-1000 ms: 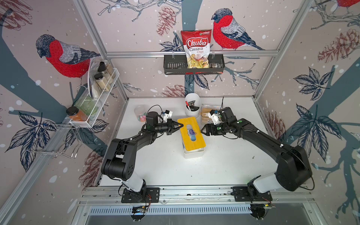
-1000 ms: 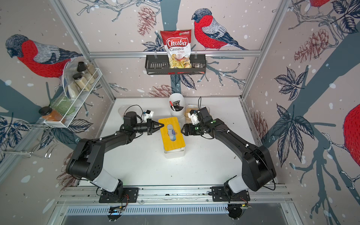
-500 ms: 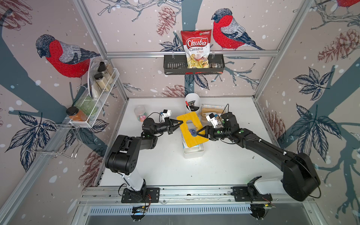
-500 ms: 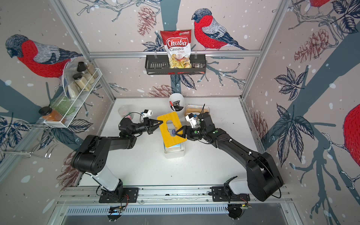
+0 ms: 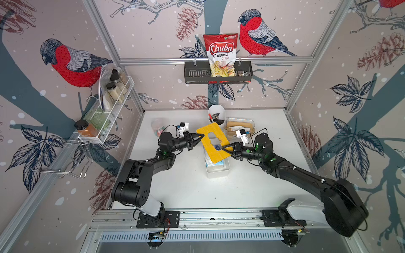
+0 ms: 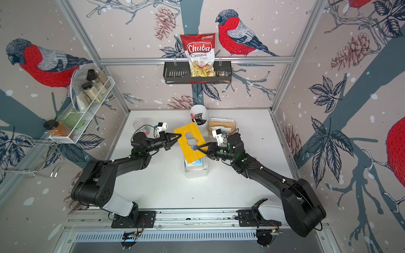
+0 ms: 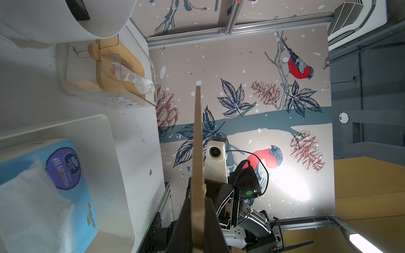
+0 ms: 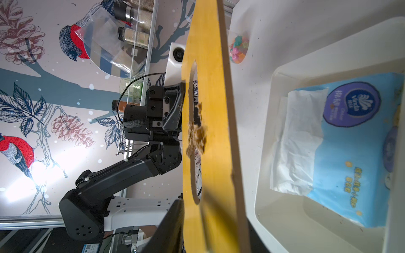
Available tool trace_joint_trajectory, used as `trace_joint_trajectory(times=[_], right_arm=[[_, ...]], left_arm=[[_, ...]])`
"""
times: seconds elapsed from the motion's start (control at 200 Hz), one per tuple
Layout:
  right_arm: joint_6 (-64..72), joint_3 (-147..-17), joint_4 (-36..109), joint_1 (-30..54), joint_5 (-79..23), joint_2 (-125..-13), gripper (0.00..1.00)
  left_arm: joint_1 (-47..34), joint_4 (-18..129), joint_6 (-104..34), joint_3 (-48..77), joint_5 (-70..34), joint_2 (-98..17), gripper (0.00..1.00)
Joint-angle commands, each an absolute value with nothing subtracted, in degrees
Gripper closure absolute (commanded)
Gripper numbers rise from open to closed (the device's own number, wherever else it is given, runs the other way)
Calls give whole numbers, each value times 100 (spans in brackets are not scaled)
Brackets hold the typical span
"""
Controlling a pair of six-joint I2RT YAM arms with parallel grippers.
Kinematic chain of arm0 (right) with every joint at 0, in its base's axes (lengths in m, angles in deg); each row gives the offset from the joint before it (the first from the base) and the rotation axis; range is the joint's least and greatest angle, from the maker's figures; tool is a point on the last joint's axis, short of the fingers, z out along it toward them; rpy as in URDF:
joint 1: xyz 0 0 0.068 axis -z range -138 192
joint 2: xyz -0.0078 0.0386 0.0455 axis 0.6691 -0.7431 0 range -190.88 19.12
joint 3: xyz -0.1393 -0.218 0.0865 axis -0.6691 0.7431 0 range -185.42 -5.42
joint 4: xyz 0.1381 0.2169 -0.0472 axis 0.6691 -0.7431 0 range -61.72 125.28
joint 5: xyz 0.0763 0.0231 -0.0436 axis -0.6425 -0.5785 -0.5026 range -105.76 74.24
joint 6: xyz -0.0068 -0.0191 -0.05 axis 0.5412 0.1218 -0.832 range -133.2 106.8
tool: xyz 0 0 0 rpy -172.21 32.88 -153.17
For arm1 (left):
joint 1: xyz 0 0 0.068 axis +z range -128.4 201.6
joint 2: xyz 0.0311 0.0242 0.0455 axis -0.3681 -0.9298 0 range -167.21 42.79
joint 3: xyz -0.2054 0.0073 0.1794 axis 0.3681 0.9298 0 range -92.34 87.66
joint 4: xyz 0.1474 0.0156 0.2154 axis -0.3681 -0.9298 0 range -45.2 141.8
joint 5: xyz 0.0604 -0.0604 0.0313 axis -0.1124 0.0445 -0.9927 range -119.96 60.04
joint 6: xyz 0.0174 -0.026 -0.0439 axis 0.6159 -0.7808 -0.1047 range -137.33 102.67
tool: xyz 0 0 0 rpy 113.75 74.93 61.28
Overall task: Put the tissue paper into the tissue box
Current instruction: Open the lid of the tissue box.
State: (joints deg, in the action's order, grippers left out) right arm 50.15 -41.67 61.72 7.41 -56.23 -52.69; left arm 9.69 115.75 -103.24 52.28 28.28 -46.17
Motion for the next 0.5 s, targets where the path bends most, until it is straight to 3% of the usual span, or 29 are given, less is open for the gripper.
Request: trace_joint_trajectory(times=[0.0, 0.11, 0.175, 0.315, 0.495], right_arm=[[5270, -4054, 6915, 743, -5488, -5097, 78], [5312, -3997, 7061, 840, -5426, -5075, 95], [5257, -4027, 7031, 903, -5451, -5081, 100], [4947, -4225, 6635, 1195, -5665, -5013, 100], [4342, -4559, 5727, 1994, -5890, -4735, 100]], left_arm=[[955, 11353, -9926, 5224, 2625, -4523, 100], [955, 11029, -9597, 5215, 2588, -4428, 100], [955, 10861, -9396, 5206, 2556, -4375, 100], [964, 10086, -8598, 5098, 2421, -4228, 71], [932, 7601, -6298, 4611, 1421, -3936, 47]])
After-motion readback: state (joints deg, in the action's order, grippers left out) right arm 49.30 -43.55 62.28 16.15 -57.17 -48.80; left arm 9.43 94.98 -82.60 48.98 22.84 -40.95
